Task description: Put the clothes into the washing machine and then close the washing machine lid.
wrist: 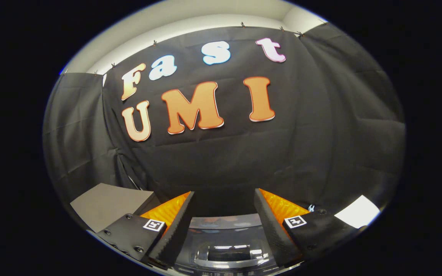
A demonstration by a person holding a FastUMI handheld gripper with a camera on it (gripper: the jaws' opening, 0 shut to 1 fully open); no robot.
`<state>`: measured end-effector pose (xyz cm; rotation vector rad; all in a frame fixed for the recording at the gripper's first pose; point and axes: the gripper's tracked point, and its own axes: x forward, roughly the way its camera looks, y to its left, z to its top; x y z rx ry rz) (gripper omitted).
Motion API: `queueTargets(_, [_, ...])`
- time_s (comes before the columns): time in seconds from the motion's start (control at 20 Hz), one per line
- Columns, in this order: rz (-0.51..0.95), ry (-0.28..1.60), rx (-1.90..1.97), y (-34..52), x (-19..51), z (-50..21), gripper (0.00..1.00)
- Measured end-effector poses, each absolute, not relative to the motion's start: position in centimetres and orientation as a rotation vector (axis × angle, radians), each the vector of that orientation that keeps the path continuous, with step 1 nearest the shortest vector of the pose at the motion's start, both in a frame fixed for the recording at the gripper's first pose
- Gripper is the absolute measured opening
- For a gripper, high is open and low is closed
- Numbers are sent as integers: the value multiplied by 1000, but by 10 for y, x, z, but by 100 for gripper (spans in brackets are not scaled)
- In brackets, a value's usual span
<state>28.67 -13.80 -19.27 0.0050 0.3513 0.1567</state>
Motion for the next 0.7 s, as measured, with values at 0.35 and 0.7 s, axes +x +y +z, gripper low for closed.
queueTargets(0.35, [189, 263, -3, -154, 252, -124, 98])
queueTargets(0.7, [185, 154, -36, -171, 224, -75, 98])
